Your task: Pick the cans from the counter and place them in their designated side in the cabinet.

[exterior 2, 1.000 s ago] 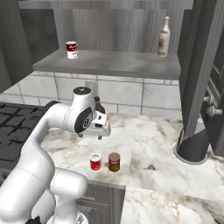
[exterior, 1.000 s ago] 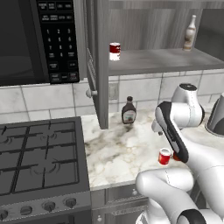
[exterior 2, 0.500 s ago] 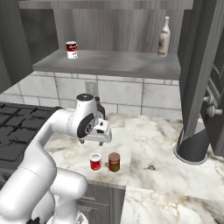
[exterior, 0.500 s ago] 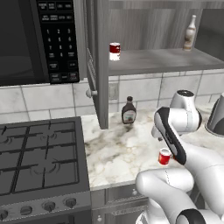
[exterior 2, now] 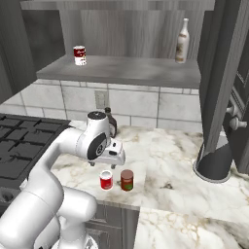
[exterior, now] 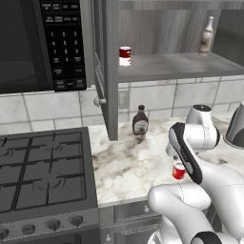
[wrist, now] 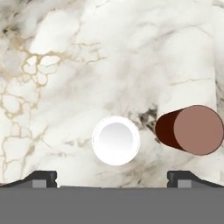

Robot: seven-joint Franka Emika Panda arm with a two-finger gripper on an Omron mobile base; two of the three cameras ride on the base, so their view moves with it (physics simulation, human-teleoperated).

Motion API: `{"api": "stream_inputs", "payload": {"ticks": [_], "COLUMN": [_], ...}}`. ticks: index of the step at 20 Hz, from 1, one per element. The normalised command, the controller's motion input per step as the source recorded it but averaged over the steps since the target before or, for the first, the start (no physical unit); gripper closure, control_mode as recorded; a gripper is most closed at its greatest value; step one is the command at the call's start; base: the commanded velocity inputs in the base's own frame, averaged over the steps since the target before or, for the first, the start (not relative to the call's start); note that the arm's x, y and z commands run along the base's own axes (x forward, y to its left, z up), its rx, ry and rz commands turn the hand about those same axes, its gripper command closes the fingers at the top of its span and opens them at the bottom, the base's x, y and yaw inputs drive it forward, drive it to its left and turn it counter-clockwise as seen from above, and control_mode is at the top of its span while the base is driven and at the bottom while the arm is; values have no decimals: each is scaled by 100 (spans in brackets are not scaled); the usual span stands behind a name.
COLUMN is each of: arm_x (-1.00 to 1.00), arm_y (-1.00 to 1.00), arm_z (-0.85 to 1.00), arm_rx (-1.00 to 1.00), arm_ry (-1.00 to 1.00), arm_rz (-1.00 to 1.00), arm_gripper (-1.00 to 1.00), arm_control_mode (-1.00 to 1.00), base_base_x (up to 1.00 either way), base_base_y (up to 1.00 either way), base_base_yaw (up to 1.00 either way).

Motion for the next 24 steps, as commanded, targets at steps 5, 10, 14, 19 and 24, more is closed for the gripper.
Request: {"api": "stream_inputs", "payload": {"ticks": [5, 10, 14, 19, 24], "arm_x": [0, 0, 0, 4, 2], "arm_y": [0, 0, 0, -1, -1], "arm_z": [-19, -20, -19, -19, -19], "arm_rx": [2, 0, 0, 0, 0], "arm_ry": [1, 2, 3, 5, 5], "arm_rz": [0, 0, 0, 0, 0], "arm_gripper": [-100, -100, -100, -100, -100], "arm_control_mode": [-100, -100, -100, -100, -100], "base_base_x": [0, 0, 0, 0, 0], "base_base_y": [0, 0, 0, 0, 0], "base_base_yaw": [0, 0, 0, 0, 0]}}
